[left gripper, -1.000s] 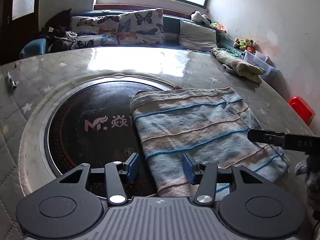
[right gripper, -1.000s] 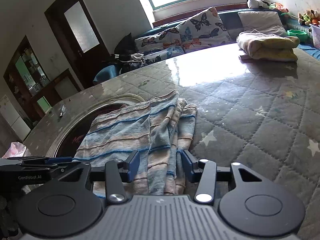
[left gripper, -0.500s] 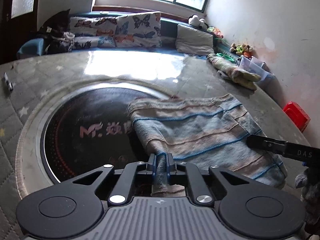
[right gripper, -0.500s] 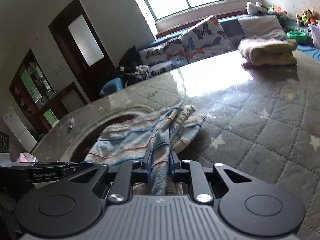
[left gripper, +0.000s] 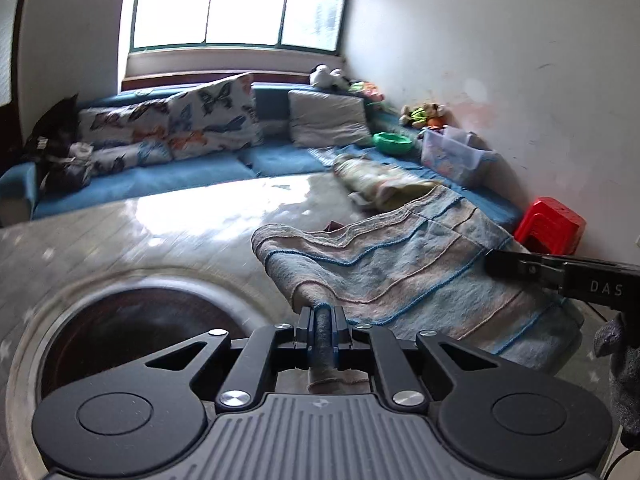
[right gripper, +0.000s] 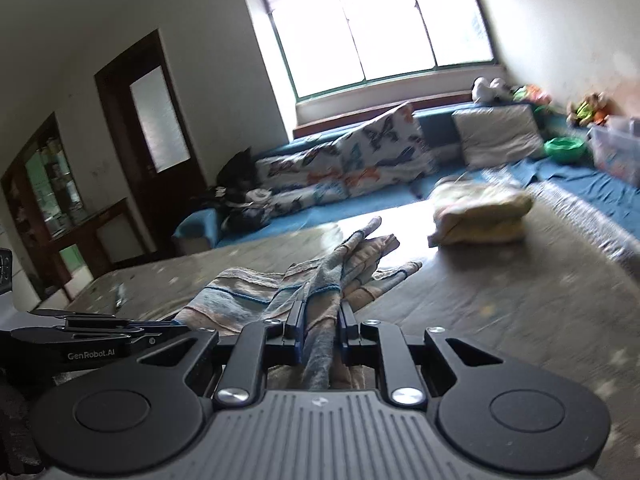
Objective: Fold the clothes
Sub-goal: 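Lift the towel edge with both grippers and fold it over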
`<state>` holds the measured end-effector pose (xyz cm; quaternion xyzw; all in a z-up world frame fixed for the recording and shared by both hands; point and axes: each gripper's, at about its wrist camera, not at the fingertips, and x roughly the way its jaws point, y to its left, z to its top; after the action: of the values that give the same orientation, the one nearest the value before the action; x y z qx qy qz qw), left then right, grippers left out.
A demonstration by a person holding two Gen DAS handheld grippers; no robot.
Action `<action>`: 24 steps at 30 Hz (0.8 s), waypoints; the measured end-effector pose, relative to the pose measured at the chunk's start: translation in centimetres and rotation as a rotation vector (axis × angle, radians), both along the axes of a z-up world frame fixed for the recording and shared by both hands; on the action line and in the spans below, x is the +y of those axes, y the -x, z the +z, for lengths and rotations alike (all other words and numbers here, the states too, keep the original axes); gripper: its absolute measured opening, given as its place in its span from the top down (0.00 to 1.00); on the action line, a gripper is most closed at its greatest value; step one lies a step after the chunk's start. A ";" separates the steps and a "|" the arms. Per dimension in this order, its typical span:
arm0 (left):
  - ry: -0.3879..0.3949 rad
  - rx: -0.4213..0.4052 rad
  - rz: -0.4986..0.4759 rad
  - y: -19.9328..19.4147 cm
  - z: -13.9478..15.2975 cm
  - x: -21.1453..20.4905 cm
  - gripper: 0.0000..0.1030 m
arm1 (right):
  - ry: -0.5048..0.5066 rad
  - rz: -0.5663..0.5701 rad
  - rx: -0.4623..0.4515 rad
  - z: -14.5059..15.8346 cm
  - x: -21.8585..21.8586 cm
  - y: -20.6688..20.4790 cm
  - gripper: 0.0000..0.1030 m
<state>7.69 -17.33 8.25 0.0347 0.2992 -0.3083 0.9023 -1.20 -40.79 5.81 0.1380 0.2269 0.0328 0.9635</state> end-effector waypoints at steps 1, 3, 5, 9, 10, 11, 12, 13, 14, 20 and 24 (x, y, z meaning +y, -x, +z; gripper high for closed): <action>-0.003 -0.009 -0.008 0.0 0.2 -0.8 0.91 | 0.003 -0.012 -0.002 0.1 -0.5 0.1 0.85; -0.011 -0.030 -0.025 0.1 0.5 -2.4 0.91 | 0.010 -0.036 -0.005 0.3 -1.5 0.4 0.85; -0.022 -0.047 -0.040 0.2 0.6 -4.0 0.91 | 0.017 -0.060 -0.008 0.5 -2.5 0.7 0.85; -0.038 -0.037 -0.069 0.2 -0.3 -6.6 0.91 | 0.029 -0.107 -0.012 0.8 -4.5 1.3 0.85; -0.046 -0.028 -0.073 0.2 -0.7 -7.1 0.91 | 0.026 -0.116 -0.005 0.4 -5.0 1.5 0.85; -0.054 -0.019 -0.078 0.1 -1.1 -7.5 0.91 | 0.023 -0.125 0.004 0.0 -5.3 1.6 0.85; -0.060 -0.008 -0.083 0.1 -1.6 -7.9 0.91 | 0.021 -0.131 0.015 -0.4 -5.7 1.7 0.85; -0.068 0.003 -0.089 0.1 -2.0 -8.3 0.91 | 0.019 -0.137 0.026 -0.9 -6.0 1.8 0.85; -0.075 0.015 -0.095 0.1 -2.5 -8.5 0.91 | 0.017 -0.143 0.036 -1.3 -6.3 1.9 0.85; -0.127 0.082 -0.124 0.6 -4.9 -9.0 0.88 | -0.002 -0.170 0.144 -4.5 -7.6 3.5 0.83; -0.154 0.075 -0.102 0.5 -5.4 -8.7 0.84 | 0.026 -0.229 0.191 -5.4 -8.1 4.4 0.81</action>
<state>7.19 -26.04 2.90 0.1078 0.3535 -0.3311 0.8682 -5.63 -48.89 0.40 0.1530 0.3008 -0.0936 0.9367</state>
